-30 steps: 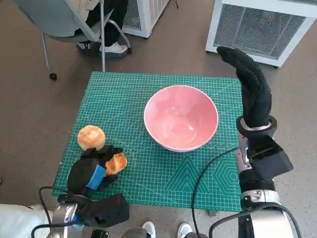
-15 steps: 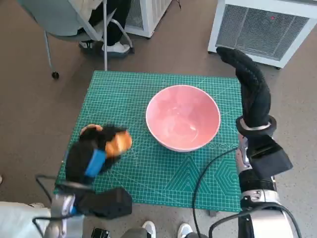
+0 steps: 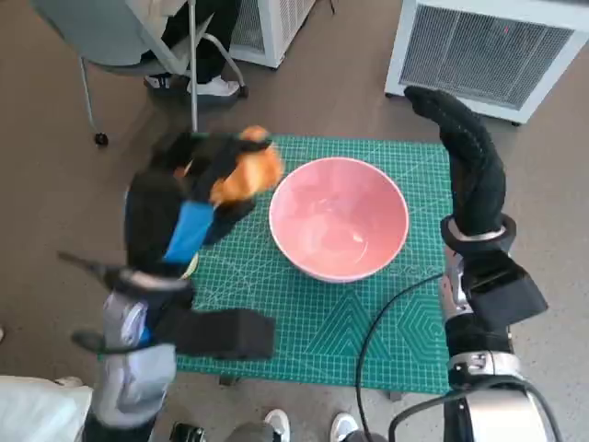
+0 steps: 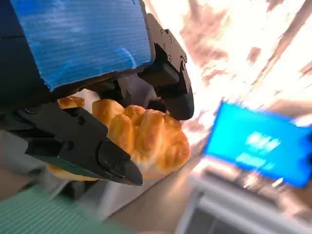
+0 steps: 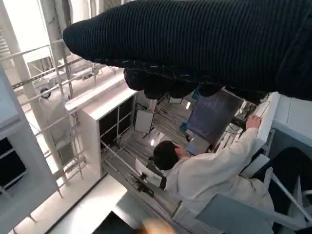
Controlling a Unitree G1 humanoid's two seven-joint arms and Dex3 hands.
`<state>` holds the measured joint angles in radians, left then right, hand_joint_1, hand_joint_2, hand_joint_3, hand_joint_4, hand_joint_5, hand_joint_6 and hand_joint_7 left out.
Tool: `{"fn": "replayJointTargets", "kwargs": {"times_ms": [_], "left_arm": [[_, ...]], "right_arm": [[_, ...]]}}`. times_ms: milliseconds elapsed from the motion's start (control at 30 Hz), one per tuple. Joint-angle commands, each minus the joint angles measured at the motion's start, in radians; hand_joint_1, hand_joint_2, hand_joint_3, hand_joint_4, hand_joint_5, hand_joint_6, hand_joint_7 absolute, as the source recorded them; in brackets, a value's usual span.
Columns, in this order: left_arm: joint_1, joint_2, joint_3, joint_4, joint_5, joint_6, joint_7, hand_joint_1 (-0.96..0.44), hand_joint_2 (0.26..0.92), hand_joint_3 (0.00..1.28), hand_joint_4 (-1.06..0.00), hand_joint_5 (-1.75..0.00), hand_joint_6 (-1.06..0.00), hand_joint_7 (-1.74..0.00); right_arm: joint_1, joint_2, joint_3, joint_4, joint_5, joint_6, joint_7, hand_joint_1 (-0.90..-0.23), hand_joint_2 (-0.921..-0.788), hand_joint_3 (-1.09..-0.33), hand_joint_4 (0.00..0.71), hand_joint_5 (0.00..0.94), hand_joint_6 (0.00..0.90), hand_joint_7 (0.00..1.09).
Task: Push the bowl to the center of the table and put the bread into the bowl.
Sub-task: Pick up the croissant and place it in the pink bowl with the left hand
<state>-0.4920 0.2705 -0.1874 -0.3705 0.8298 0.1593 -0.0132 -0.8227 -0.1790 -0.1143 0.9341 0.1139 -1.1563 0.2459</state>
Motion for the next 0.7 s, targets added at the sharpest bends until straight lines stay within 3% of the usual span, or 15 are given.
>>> {"fn": "replayJointTargets", "kwargs": {"times_ms": [33,233,700], "left_arm": [[-0.102,-0.014,-0.043,0.148,-0.007,-0.080,0.053,0.00,0.879,0.01,-0.87,-0.99,-0.77,-0.99],[-0.225,-0.021,-0.097,0.390,-0.058,-0.195,0.055,0.00,0.905,0.01,-0.83,-1.00,-0.69,-1.11],[-0.405,-0.095,-0.186,0.852,-0.185,-0.261,-0.119,0.00,0.920,0.06,-0.75,-1.09,-0.57,-1.24]], "right_arm": [[0.018,-0.012,-0.004,-0.001,-0.003,0.010,0.011,-0.581,-0.921,-0.756,0.353,0.001,0.186,0.35],[0.025,-0.025,-0.008,-0.002,-0.007,0.005,0.007,-0.576,-0.921,-0.756,0.354,0.001,0.184,0.35],[0.037,-0.033,-0.021,-0.007,-0.015,-0.010,-0.012,-0.571,-0.921,-0.771,0.350,0.000,0.184,0.34]]}}
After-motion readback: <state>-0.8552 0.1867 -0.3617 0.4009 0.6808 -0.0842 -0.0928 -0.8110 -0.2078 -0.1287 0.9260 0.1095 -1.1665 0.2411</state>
